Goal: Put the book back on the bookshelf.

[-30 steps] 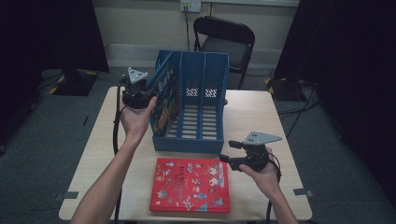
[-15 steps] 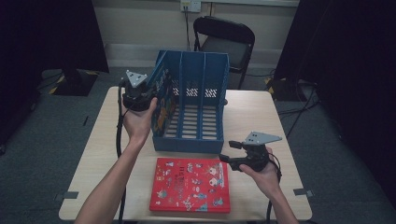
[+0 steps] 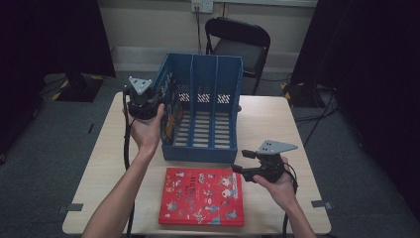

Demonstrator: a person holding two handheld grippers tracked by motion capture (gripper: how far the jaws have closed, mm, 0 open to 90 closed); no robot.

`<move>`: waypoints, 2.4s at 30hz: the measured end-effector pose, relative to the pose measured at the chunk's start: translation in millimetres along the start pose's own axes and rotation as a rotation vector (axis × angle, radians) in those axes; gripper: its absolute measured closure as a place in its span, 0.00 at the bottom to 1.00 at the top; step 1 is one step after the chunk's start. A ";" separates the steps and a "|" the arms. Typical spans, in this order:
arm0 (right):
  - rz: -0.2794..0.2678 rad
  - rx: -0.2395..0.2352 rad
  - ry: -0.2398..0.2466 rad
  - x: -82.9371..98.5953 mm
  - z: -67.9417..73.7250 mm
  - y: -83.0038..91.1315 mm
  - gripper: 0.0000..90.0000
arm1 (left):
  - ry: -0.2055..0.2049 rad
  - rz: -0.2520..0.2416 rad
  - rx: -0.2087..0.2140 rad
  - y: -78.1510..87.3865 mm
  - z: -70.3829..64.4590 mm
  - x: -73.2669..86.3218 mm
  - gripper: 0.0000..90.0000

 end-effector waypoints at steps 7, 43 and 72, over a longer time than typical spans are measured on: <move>0.001 0.001 0.000 0.2 -0.7 0.4 0.36 | 0.014 0.027 0.072 0.2 5.9 12.8 0.78; 0.019 -0.009 -0.003 3.3 1.7 -8.1 0.36 | -0.026 0.222 0.328 24.7 24.7 116.9 0.87; 0.017 -0.009 -0.004 3.2 1.1 -7.1 0.36 | -0.027 0.207 0.231 -2.8 26.8 108.1 0.88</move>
Point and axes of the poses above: each handheld gripper's, and its own axes: y roughly backward along the jaws, x roughly out of its underside, z roughly to its left, the point moved 7 cm from there along -y, roughly forward along the jaws, and after that the axes turned 7 degrees about y, right-handed, at the moved point
